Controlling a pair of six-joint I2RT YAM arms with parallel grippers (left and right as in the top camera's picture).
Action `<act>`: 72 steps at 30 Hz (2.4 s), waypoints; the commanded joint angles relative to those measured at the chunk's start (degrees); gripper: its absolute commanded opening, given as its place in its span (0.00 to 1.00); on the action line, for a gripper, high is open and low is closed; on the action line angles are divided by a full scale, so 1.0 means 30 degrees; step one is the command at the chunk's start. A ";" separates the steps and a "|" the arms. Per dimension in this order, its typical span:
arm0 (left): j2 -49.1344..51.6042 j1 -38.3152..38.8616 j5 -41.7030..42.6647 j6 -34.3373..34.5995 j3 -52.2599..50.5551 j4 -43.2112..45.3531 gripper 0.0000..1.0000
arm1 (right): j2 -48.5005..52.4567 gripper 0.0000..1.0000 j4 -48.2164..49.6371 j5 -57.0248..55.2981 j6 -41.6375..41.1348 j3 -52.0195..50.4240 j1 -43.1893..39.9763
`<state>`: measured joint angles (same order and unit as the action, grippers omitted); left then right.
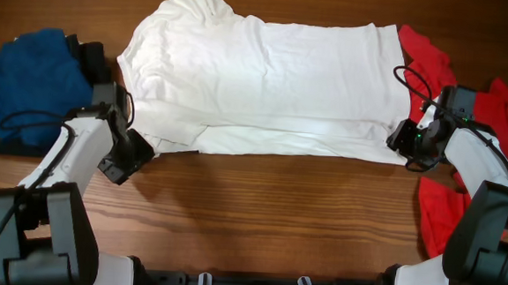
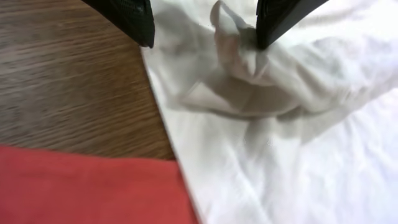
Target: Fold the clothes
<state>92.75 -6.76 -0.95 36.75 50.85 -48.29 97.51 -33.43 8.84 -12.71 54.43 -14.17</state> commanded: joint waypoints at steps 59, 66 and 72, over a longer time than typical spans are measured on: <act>0.0066 -0.0095 -0.4612 -0.0175 -0.1625 0.4758 0.04 | 0.3636 0.04 -0.0619 -0.3388 -0.0896 -0.0131 -0.0248; -0.0401 -0.0729 -0.5952 -0.0714 -0.1574 0.4932 0.04 | 0.3636 0.04 -0.0605 -0.3402 -0.0903 -0.0131 -0.0270; -0.0561 -0.1559 -0.7220 -0.1100 -0.1566 0.5646 0.04 | 0.3636 0.04 -0.0648 -0.3417 -0.0889 -0.0131 -0.0270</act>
<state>92.58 -9.58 -18.20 34.79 46.44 -32.29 103.28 -34.22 7.35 -14.50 57.12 -12.99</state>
